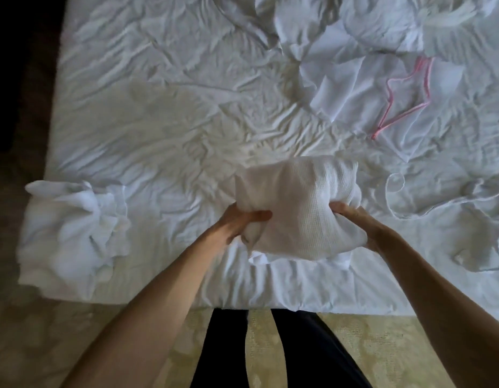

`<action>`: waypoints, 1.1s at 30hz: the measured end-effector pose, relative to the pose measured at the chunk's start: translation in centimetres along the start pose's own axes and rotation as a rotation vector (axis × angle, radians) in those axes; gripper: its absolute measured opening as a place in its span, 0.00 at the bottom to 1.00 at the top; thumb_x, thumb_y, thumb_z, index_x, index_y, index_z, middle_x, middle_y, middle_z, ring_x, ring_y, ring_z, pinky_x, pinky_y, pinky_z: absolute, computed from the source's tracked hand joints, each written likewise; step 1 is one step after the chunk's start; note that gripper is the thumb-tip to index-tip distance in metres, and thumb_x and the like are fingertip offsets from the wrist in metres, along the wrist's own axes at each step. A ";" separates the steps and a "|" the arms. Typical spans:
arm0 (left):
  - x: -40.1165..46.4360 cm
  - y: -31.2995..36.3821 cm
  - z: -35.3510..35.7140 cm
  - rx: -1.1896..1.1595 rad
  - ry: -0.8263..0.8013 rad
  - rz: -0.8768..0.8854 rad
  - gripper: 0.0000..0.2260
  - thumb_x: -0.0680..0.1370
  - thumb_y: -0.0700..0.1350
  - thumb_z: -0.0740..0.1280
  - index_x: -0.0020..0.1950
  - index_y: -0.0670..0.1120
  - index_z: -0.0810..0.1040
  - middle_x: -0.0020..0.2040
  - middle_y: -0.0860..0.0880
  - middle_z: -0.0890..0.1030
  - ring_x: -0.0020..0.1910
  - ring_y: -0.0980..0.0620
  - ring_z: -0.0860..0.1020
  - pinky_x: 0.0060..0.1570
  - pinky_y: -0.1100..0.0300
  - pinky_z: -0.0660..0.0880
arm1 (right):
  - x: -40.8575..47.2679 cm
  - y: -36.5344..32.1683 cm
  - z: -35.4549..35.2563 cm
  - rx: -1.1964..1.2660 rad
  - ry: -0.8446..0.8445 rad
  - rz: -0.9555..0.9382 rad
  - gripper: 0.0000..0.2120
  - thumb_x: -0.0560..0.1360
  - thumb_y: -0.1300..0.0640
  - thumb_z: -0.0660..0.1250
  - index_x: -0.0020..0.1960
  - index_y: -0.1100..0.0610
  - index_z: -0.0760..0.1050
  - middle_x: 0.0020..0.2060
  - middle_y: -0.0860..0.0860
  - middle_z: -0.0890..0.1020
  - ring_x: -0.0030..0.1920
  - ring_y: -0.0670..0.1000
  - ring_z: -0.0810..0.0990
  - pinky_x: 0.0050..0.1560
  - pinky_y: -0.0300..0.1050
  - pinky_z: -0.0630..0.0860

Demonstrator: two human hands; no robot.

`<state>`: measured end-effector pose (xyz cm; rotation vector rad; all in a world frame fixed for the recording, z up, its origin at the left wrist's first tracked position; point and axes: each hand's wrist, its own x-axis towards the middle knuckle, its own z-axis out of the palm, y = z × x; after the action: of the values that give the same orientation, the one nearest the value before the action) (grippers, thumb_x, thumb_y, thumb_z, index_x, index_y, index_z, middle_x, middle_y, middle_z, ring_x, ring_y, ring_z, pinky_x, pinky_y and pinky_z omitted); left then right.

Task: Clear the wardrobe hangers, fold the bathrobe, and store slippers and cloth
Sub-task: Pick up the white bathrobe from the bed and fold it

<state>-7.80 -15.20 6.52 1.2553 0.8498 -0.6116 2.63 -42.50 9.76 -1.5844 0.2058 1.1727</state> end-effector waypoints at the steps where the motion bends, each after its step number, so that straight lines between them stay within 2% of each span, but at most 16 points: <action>1: -1.7 0.5 -1.6 -0.049 0.040 0.021 0.24 0.65 0.46 0.83 0.59 0.46 0.81 0.54 0.48 0.86 0.53 0.49 0.85 0.57 0.50 0.81 | 0.1 -2.4 1.6 -0.054 -0.031 -0.017 0.13 0.77 0.55 0.68 0.60 0.57 0.79 0.50 0.54 0.86 0.50 0.54 0.86 0.43 0.44 0.81; 4: -7.8 1.4 -7.0 -0.207 0.132 0.088 0.21 0.70 0.41 0.80 0.61 0.43 0.80 0.56 0.45 0.85 0.55 0.47 0.84 0.57 0.48 0.81 | 1.1 -9.0 7.5 -0.210 -0.115 -0.046 0.08 0.78 0.58 0.66 0.54 0.58 0.82 0.45 0.55 0.86 0.46 0.57 0.85 0.38 0.45 0.80; 6: -12.1 1.3 -10.9 -0.314 0.195 0.148 0.18 0.72 0.41 0.78 0.61 0.43 0.81 0.55 0.45 0.86 0.55 0.45 0.84 0.55 0.49 0.82 | 1.9 -13.0 12.7 -0.279 -0.190 -0.065 0.08 0.80 0.59 0.64 0.54 0.57 0.82 0.44 0.55 0.87 0.47 0.57 0.86 0.37 0.44 0.81; 8: -16.4 0.5 -14.7 -0.360 0.307 0.207 0.15 0.72 0.43 0.78 0.58 0.46 0.82 0.53 0.47 0.86 0.53 0.47 0.85 0.52 0.51 0.82 | 2.5 -16.4 19.0 -0.349 -0.254 -0.086 0.07 0.81 0.58 0.64 0.54 0.58 0.79 0.43 0.55 0.85 0.45 0.54 0.86 0.35 0.43 0.80; 10: -20.1 -1.1 -18.6 -0.414 0.420 0.261 0.18 0.70 0.46 0.80 0.58 0.47 0.83 0.53 0.48 0.86 0.53 0.46 0.85 0.56 0.46 0.81 | 2.2 -19.1 25.8 -0.445 -0.303 -0.084 0.07 0.80 0.54 0.65 0.55 0.57 0.75 0.42 0.50 0.81 0.39 0.50 0.83 0.34 0.42 0.77; 11: -21.7 -2.2 -20.5 -0.468 0.480 0.274 0.18 0.69 0.45 0.80 0.57 0.47 0.83 0.52 0.48 0.87 0.53 0.46 0.85 0.56 0.46 0.81 | 2.0 -20.1 29.3 -0.481 -0.339 -0.082 0.07 0.80 0.54 0.66 0.55 0.57 0.74 0.41 0.49 0.81 0.36 0.48 0.83 0.32 0.41 0.76; 13: -24.5 -4.6 -24.0 -0.588 0.587 0.281 0.16 0.68 0.44 0.81 0.54 0.47 0.82 0.49 0.50 0.87 0.52 0.46 0.85 0.54 0.50 0.82 | 1.7 -21.5 36.0 -0.547 -0.448 -0.100 0.06 0.77 0.56 0.69 0.50 0.59 0.77 0.34 0.50 0.85 0.32 0.46 0.84 0.27 0.36 0.76; 15: -26.5 -7.4 -27.3 -0.683 0.663 0.304 0.21 0.66 0.46 0.82 0.56 0.48 0.82 0.51 0.50 0.87 0.54 0.46 0.84 0.55 0.48 0.81 | 1.9 -22.1 42.1 -0.617 -0.547 -0.094 0.09 0.74 0.53 0.73 0.49 0.58 0.79 0.33 0.49 0.86 0.36 0.50 0.85 0.29 0.36 0.77; 17: -27.9 -10.1 -30.3 -0.761 0.727 0.336 0.27 0.64 0.48 0.83 0.61 0.50 0.80 0.54 0.51 0.86 0.56 0.47 0.83 0.56 0.45 0.80 | 2.5 -21.8 47.7 -0.695 -0.609 -0.087 0.08 0.77 0.53 0.69 0.53 0.57 0.79 0.36 0.49 0.87 0.42 0.52 0.85 0.34 0.38 0.79; 21: -28.8 -14.6 -35.7 -0.848 0.748 0.343 0.35 0.62 0.52 0.85 0.67 0.50 0.77 0.58 0.50 0.85 0.59 0.46 0.82 0.58 0.41 0.79 | 4.8 -20.7 56.9 -0.806 -0.641 -0.049 0.10 0.78 0.53 0.68 0.57 0.56 0.78 0.39 0.48 0.87 0.41 0.49 0.87 0.36 0.39 0.79; 25: -26.3 -17.3 -39.6 -0.884 0.773 0.324 0.33 0.61 0.54 0.85 0.64 0.50 0.79 0.57 0.51 0.85 0.59 0.47 0.82 0.58 0.46 0.80 | 9.2 -19.0 61.5 -0.872 -0.656 -0.015 0.21 0.74 0.48 0.73 0.63 0.57 0.77 0.53 0.55 0.86 0.54 0.55 0.85 0.51 0.48 0.78; 28: -23.5 -18.5 -40.6 -0.914 0.798 0.259 0.22 0.66 0.48 0.83 0.56 0.52 0.79 0.53 0.51 0.85 0.55 0.49 0.82 0.44 0.55 0.83 | 12.7 -17.3 62.6 -0.890 -0.654 0.023 0.20 0.75 0.51 0.72 0.64 0.55 0.76 0.56 0.55 0.85 0.56 0.55 0.84 0.53 0.49 0.78; 30: -20.8 -19.6 -40.8 -0.921 0.822 0.179 0.18 0.66 0.46 0.83 0.49 0.53 0.78 0.48 0.54 0.84 0.51 0.51 0.82 0.47 0.56 0.81 | 15.4 -15.9 62.6 -0.898 -0.624 0.063 0.22 0.74 0.53 0.73 0.67 0.53 0.73 0.60 0.54 0.83 0.58 0.55 0.83 0.54 0.50 0.79; 32: -18.2 -20.7 -40.9 -0.908 0.837 0.105 0.25 0.59 0.53 0.85 0.50 0.51 0.79 0.48 0.52 0.84 0.51 0.50 0.82 0.54 0.51 0.81 | 18.2 -14.6 62.3 -0.915 -0.623 0.074 0.30 0.69 0.50 0.79 0.67 0.54 0.72 0.62 0.55 0.81 0.59 0.56 0.82 0.57 0.52 0.79; 33: -17.1 -21.1 -41.0 -0.887 0.850 0.071 0.33 0.54 0.59 0.85 0.53 0.49 0.80 0.51 0.50 0.85 0.53 0.48 0.83 0.53 0.49 0.82 | 19.4 -14.0 62.0 -0.945 -0.600 0.067 0.38 0.62 0.46 0.83 0.68 0.54 0.72 0.61 0.55 0.82 0.59 0.57 0.82 0.59 0.55 0.79</action>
<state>-42.97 19.09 5.34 0.6678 1.5386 0.4110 -13.74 21.94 9.77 -1.8955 -0.8025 1.8888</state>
